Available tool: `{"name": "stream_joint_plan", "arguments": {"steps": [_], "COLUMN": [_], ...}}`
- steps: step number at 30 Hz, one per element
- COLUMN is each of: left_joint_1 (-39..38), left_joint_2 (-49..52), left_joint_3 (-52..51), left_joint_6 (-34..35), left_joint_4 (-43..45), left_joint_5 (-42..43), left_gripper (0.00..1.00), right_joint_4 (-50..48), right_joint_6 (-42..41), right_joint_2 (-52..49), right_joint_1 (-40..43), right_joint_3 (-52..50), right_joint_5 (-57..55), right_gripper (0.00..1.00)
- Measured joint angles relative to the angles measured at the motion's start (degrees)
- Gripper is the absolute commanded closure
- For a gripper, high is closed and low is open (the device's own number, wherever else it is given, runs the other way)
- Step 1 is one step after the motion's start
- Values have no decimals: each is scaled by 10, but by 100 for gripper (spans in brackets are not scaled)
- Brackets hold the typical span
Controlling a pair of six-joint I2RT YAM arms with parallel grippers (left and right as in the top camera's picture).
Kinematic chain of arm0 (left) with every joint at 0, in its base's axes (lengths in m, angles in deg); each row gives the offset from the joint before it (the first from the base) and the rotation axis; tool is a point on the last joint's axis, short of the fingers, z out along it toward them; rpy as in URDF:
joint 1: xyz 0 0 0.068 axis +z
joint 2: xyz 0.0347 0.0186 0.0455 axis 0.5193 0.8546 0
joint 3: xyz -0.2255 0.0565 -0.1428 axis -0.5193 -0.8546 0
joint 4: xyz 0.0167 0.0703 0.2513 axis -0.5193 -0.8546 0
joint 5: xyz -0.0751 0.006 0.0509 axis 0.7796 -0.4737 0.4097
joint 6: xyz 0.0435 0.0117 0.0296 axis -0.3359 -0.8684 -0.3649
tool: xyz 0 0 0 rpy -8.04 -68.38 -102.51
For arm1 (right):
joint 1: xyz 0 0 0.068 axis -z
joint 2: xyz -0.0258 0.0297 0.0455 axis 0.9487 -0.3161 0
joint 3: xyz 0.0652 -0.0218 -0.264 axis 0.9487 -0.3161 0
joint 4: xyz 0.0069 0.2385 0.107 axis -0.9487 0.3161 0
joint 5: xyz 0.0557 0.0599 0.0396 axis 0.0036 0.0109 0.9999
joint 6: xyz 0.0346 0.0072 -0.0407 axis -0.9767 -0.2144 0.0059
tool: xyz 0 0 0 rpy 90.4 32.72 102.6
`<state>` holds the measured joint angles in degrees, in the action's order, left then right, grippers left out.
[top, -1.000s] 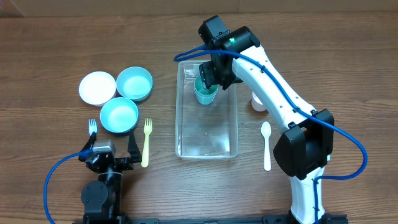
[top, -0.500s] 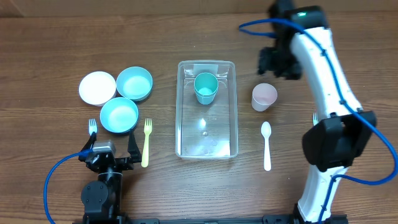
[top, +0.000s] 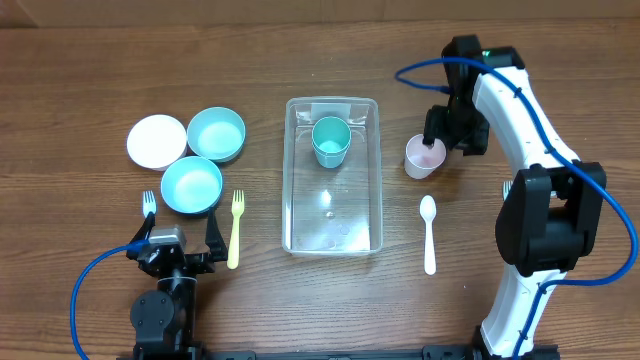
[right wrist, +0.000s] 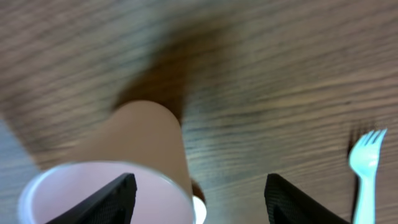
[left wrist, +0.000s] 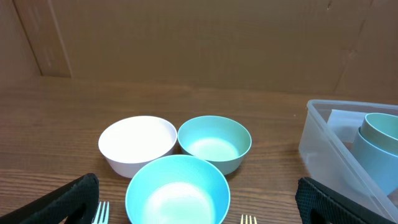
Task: Pack container
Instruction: 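Move the right gripper to the pink cup and grasp it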
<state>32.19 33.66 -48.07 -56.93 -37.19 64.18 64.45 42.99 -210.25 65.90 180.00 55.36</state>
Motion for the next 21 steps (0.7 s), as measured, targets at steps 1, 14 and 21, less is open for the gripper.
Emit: {"name": "stream_joint_plan", "arguments": {"steps": [1, 14, 21], "left_joint_1": [0, 0, 0], "left_joint_2": [0, 0, 0], "left_joint_3": [0, 0, 0], "left_joint_6": [0, 0, 0], "left_joint_4": [0, 0, 0], "left_joint_5": [0, 0, 0], "left_gripper": [0, 0, 0], "right_joint_4": [-10, -22, 15], "right_joint_6": [1, 15, 16], "right_joint_2": [0, 2, 5], "right_joint_1": [0, 0, 0], "right_joint_3": [-12, -28, 1], "right_joint_5": [0, 11, 15], "right_gripper": [51, 96, 96]}}
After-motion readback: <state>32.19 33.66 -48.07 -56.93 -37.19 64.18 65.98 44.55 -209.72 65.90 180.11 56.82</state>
